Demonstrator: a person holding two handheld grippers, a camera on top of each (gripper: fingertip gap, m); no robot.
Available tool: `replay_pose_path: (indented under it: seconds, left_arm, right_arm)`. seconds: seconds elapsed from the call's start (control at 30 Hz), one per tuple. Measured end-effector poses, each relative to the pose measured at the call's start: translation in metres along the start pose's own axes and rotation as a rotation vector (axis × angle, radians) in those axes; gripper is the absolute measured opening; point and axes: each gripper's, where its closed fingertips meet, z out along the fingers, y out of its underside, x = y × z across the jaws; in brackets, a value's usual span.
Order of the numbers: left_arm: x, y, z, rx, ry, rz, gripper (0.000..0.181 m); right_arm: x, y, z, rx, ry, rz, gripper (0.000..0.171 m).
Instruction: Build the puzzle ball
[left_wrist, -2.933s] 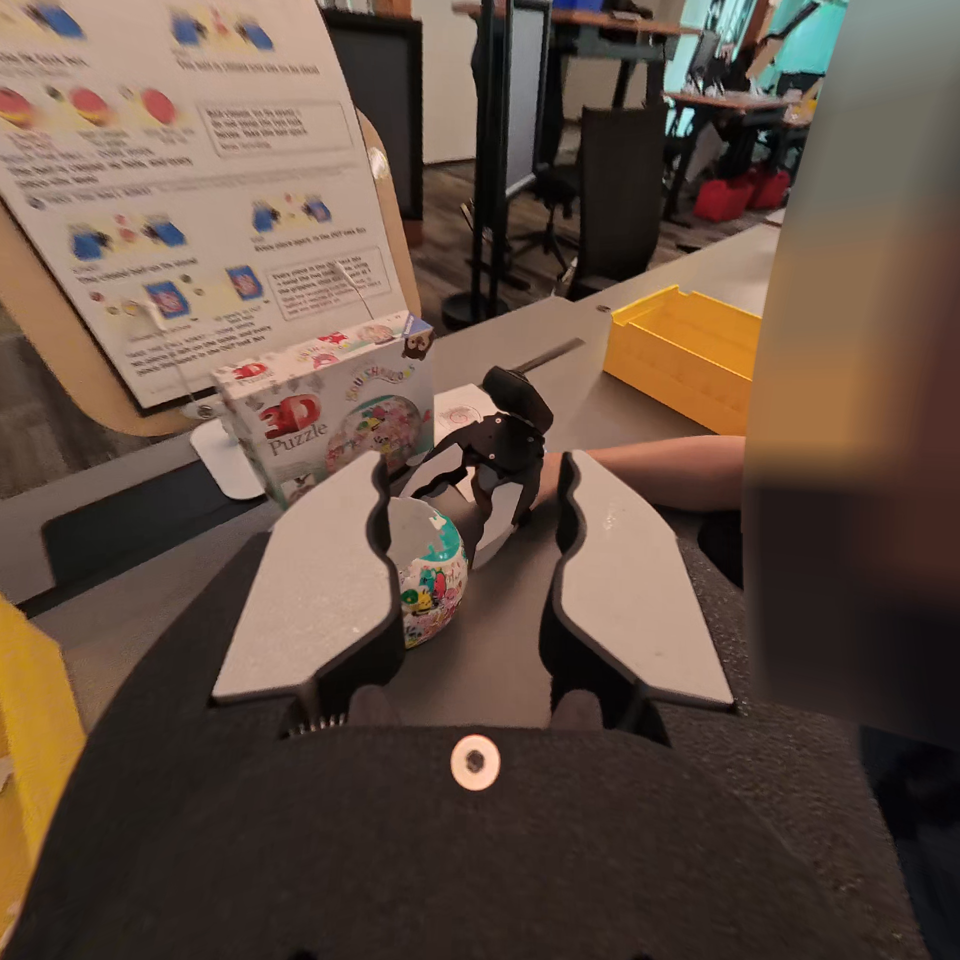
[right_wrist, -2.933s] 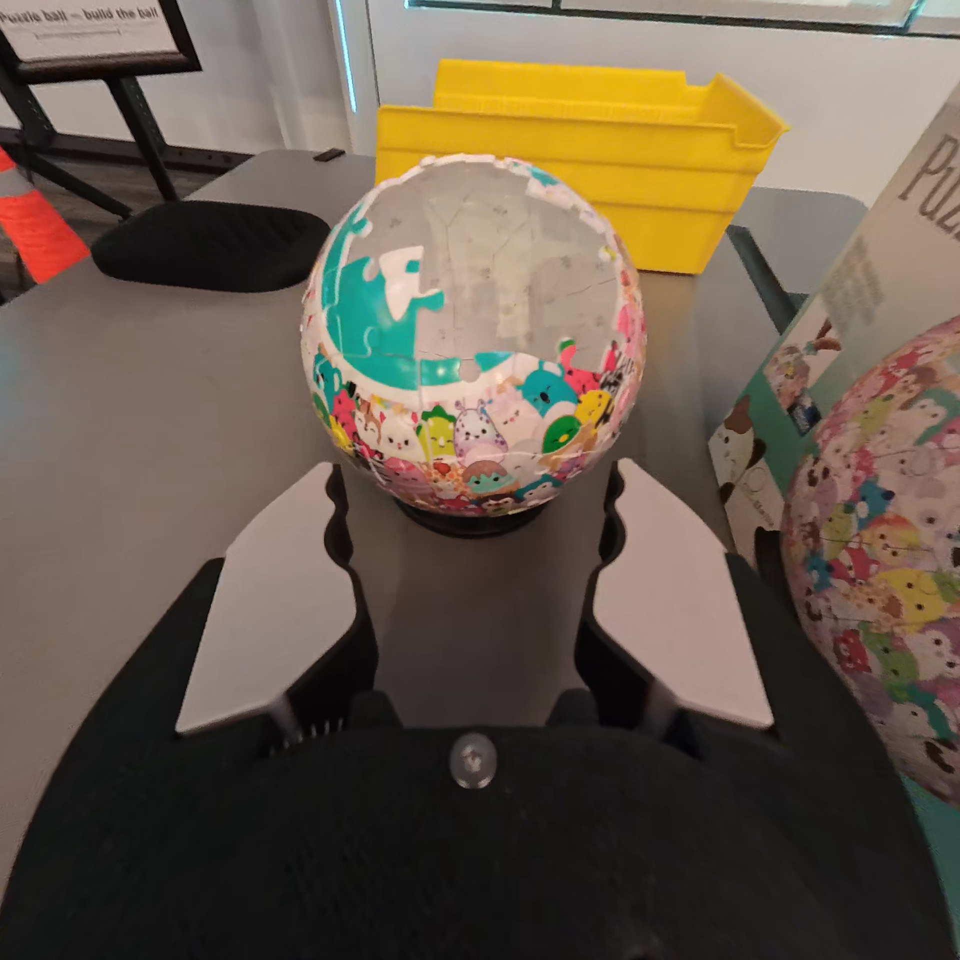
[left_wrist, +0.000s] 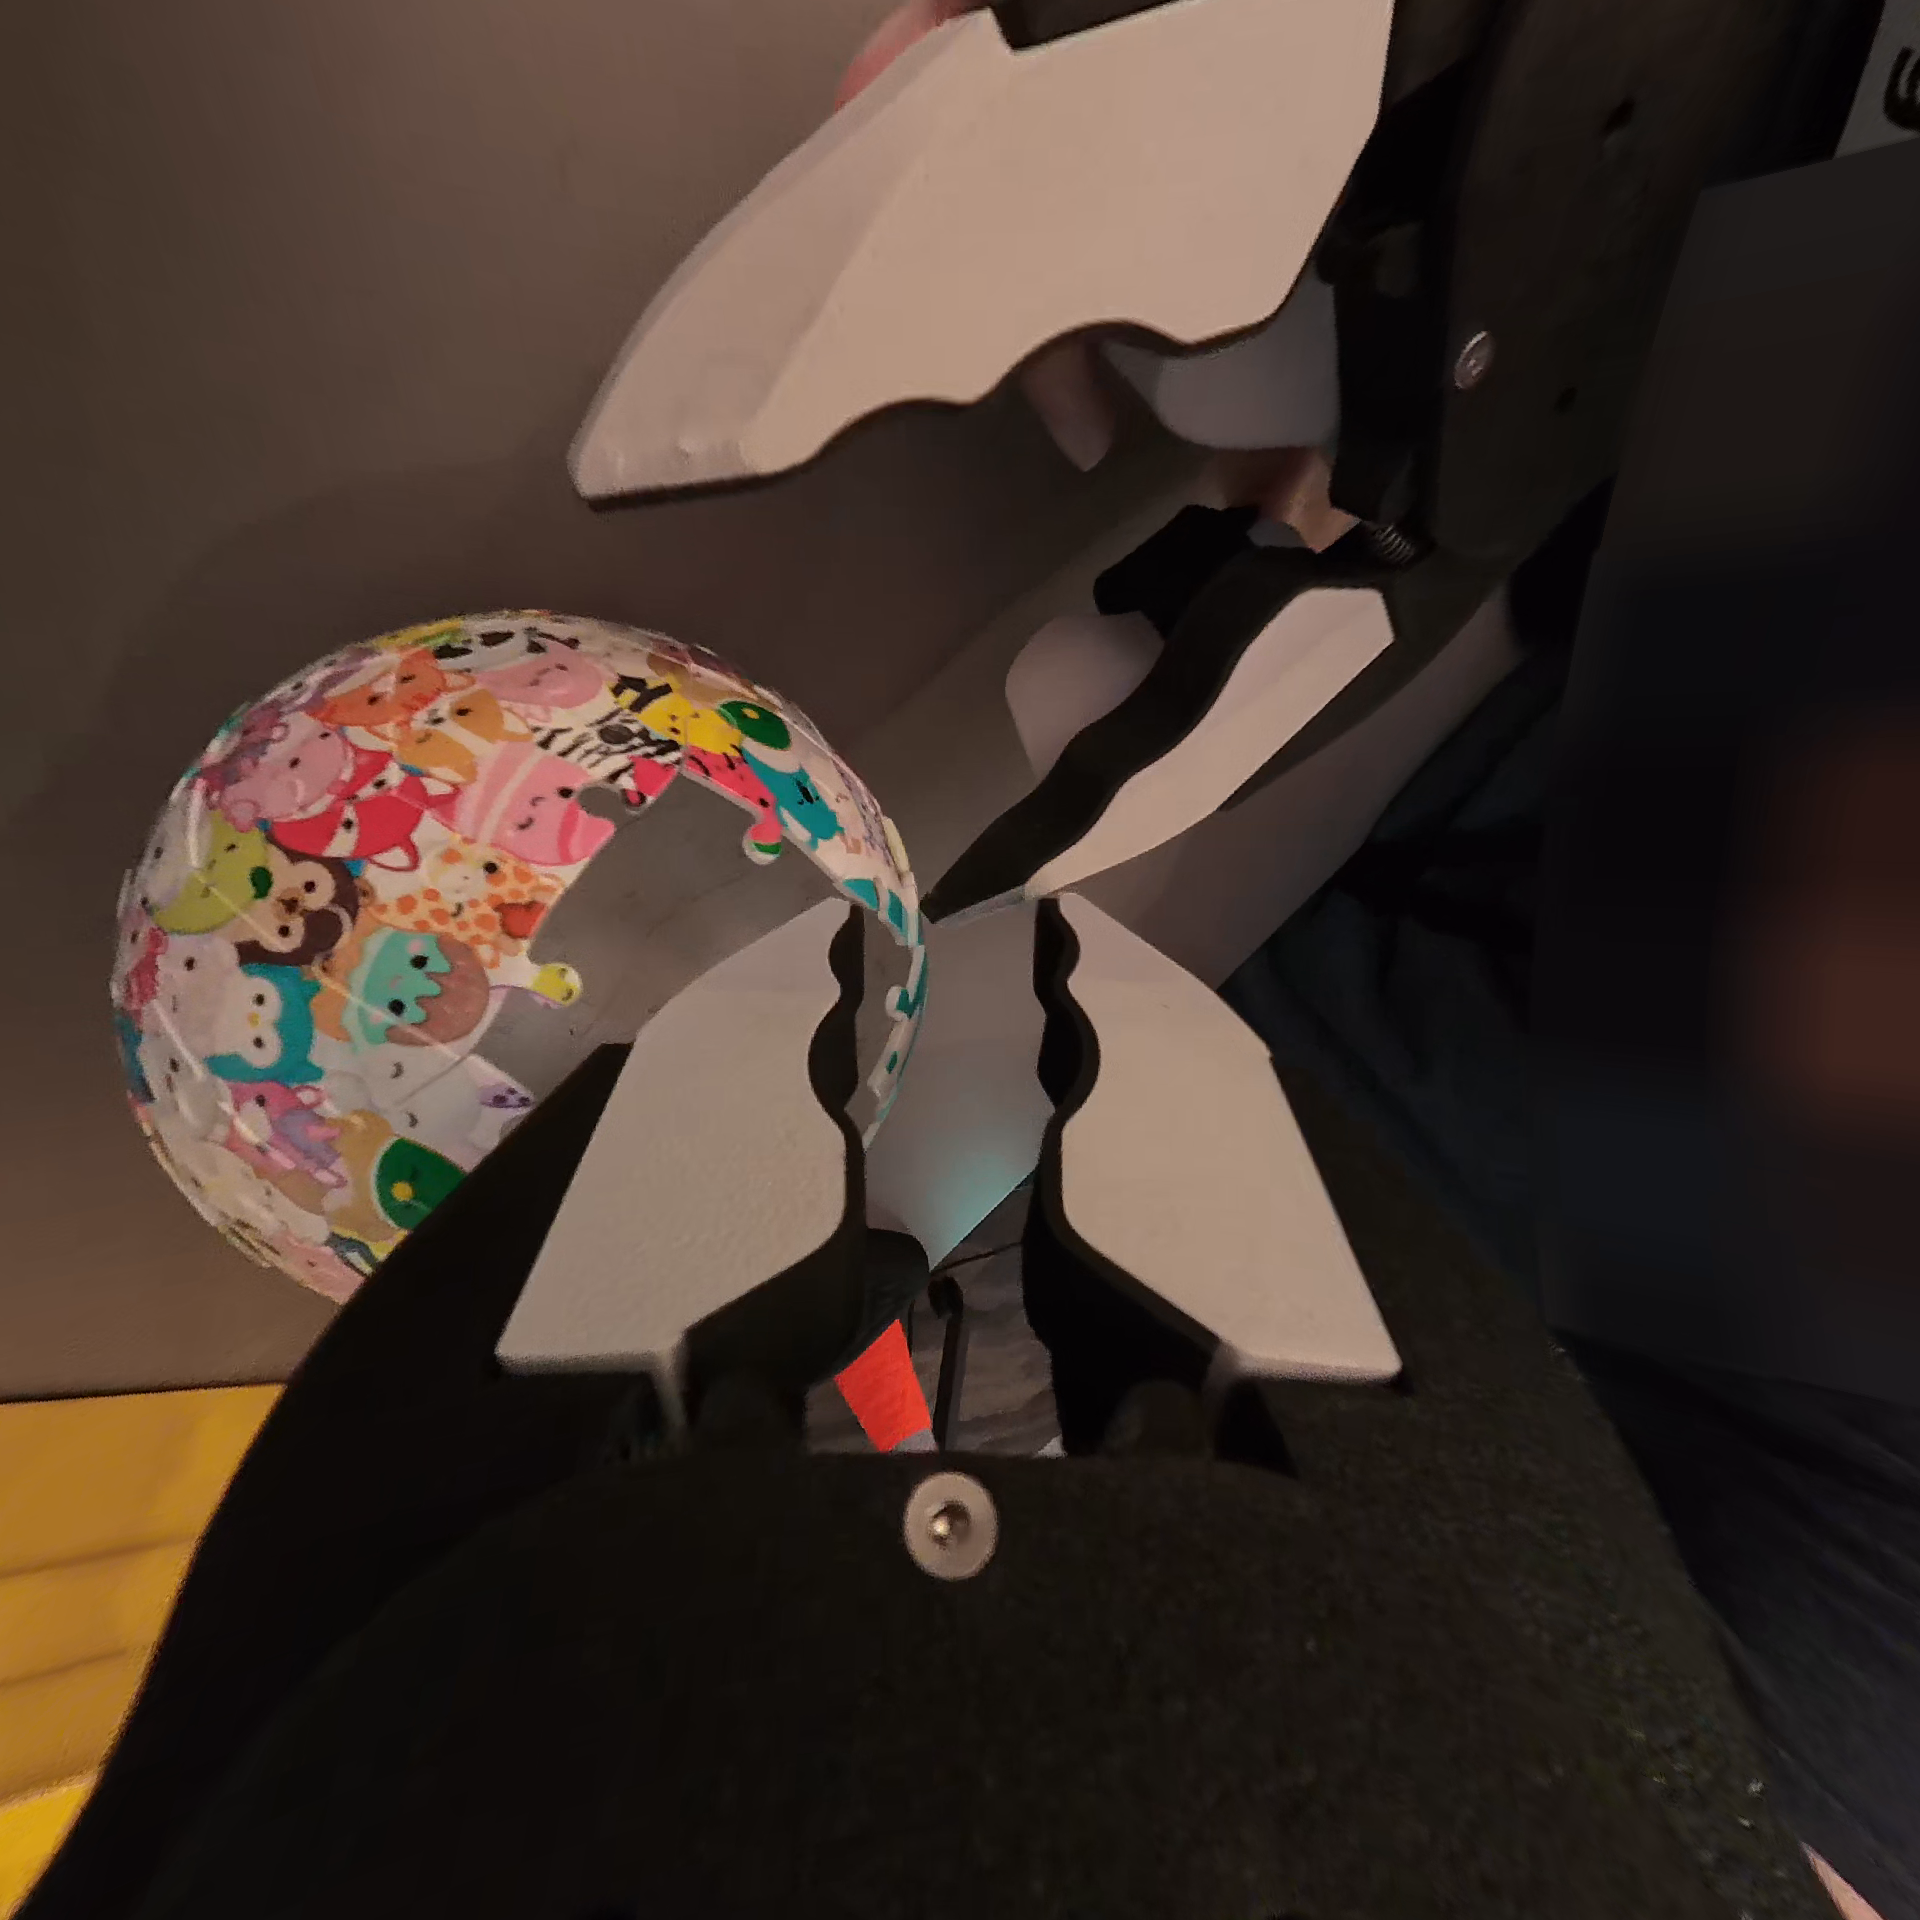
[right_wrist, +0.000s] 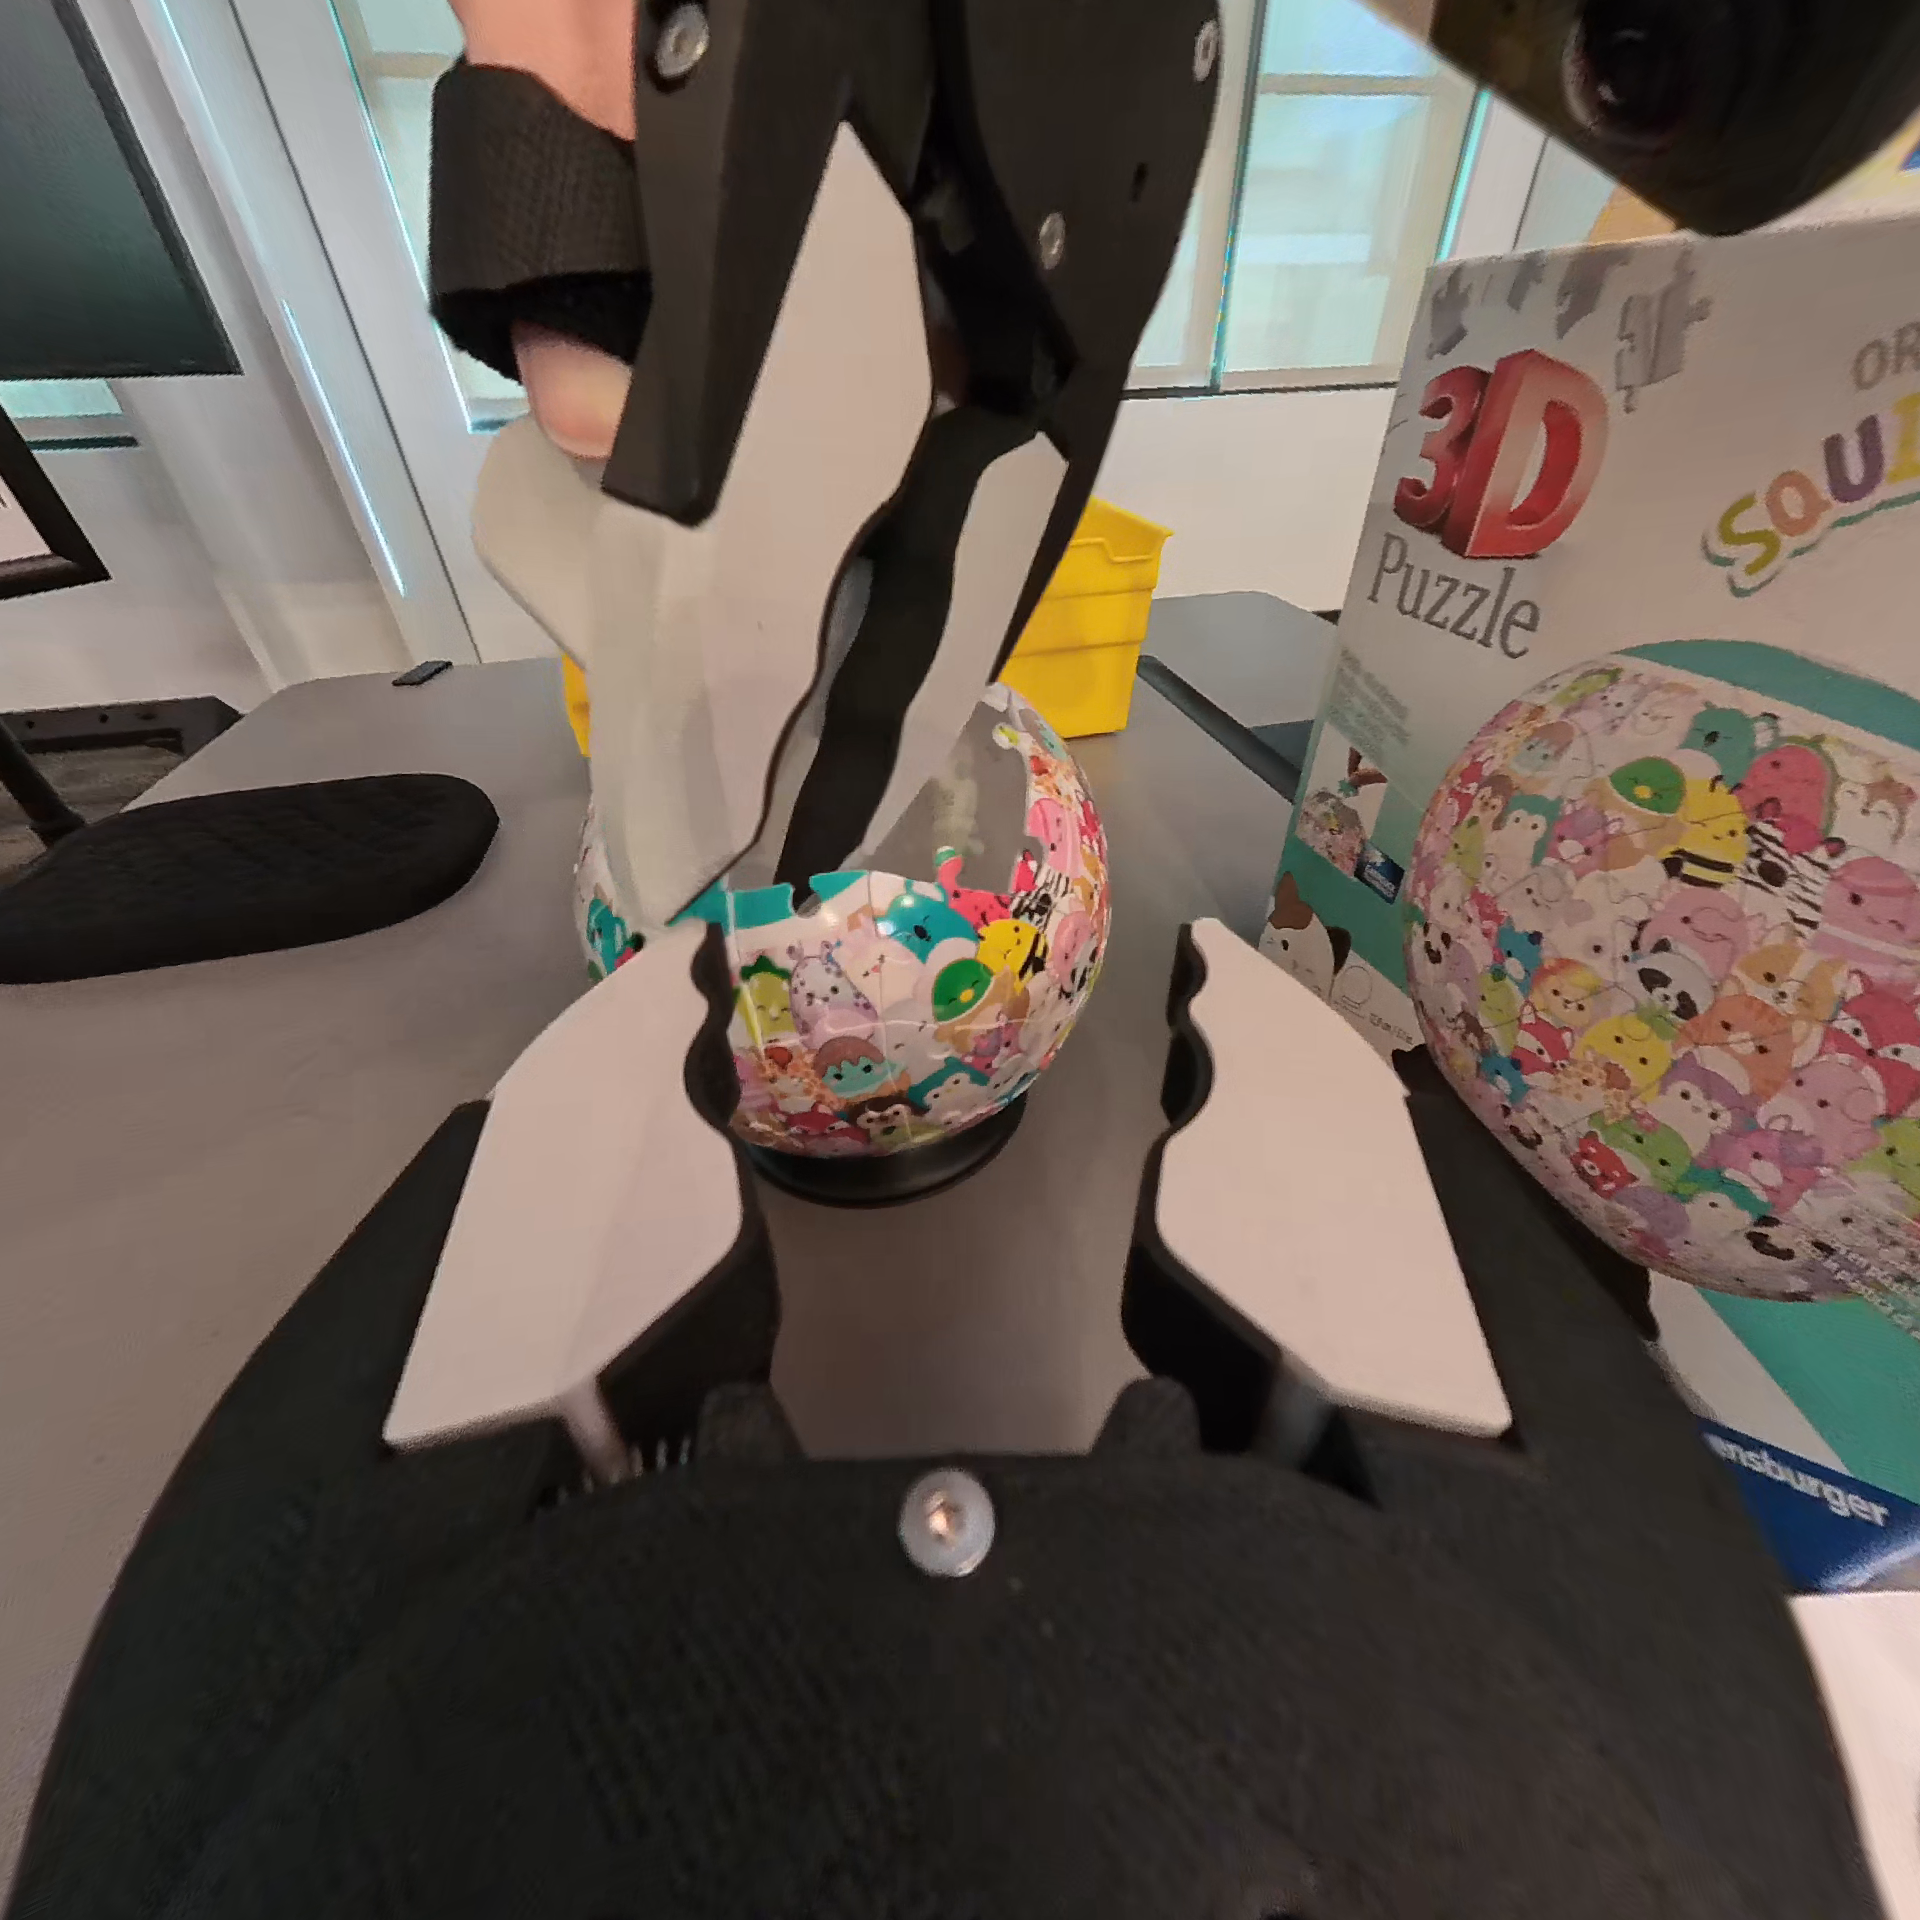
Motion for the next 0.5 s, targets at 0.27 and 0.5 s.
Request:
replay_pose_path:
  seconds: [0.27, 0.5]
  left_arm:
    - [0.0003, -0.0004, -0.0004, 0.02, 0.046, -0.007, 0.029]
    - [0.002, 0.0001, 0.0004, 0.023, 0.057, 0.001, 0.029]
  right_arm:
    - [0.0006, 0.0005, 0.0006, 0.0, -0.029, 0.028, 0.082]
    - [-0.0001, 0.0018, 0.0014, -0.007, -0.031, 0.022, 0.082]
